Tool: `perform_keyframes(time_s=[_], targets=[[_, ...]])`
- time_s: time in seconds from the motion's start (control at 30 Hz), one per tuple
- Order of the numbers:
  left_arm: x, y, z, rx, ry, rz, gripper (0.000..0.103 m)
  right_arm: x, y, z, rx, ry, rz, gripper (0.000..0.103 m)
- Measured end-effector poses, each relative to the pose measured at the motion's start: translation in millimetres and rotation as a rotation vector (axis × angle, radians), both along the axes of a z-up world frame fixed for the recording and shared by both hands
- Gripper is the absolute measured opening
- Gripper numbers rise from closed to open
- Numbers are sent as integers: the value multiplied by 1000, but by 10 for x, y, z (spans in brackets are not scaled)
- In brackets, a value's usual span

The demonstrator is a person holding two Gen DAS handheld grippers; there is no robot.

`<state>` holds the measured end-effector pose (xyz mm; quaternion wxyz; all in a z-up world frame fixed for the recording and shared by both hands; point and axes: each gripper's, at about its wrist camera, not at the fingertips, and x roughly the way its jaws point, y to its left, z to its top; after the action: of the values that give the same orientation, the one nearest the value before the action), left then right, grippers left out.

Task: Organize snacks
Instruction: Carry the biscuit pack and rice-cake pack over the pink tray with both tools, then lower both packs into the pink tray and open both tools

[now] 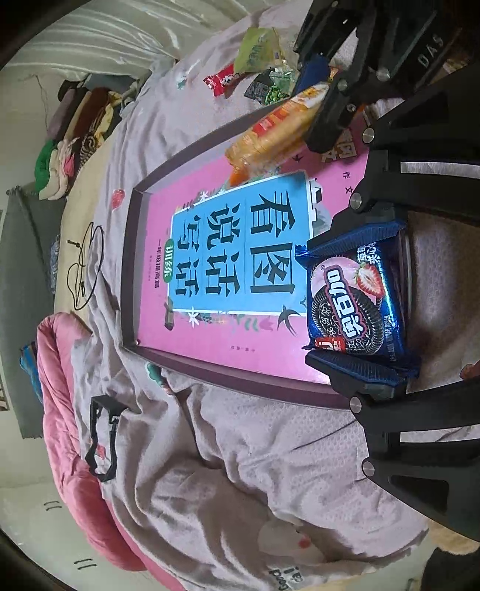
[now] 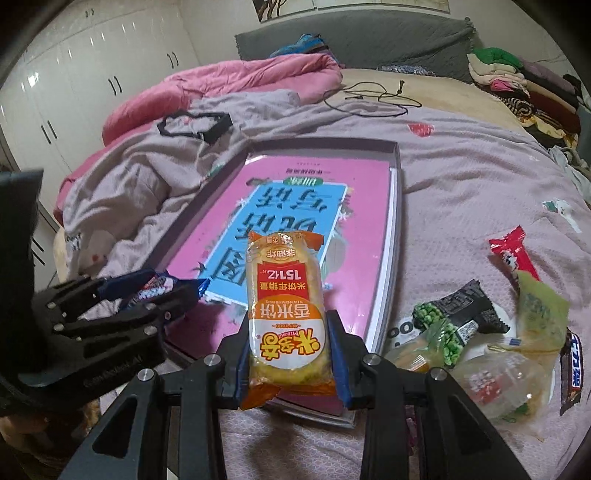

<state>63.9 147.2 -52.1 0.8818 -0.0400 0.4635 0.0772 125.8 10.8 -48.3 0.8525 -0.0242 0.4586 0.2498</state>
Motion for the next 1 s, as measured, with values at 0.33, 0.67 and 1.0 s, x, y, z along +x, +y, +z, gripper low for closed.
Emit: perform_keyframes(time_s=[0.33,0.67,1.0], targets=[[35,-1,-37,-1,8,13,55,0,58,-151,-47,7,12,36],[36,-2,-41,5,8,13,55,-26,14,-129,-32,3,8,37],[22,-32,0,6,1,10,56,-94,-53,-55,-1,-11,12,43]])
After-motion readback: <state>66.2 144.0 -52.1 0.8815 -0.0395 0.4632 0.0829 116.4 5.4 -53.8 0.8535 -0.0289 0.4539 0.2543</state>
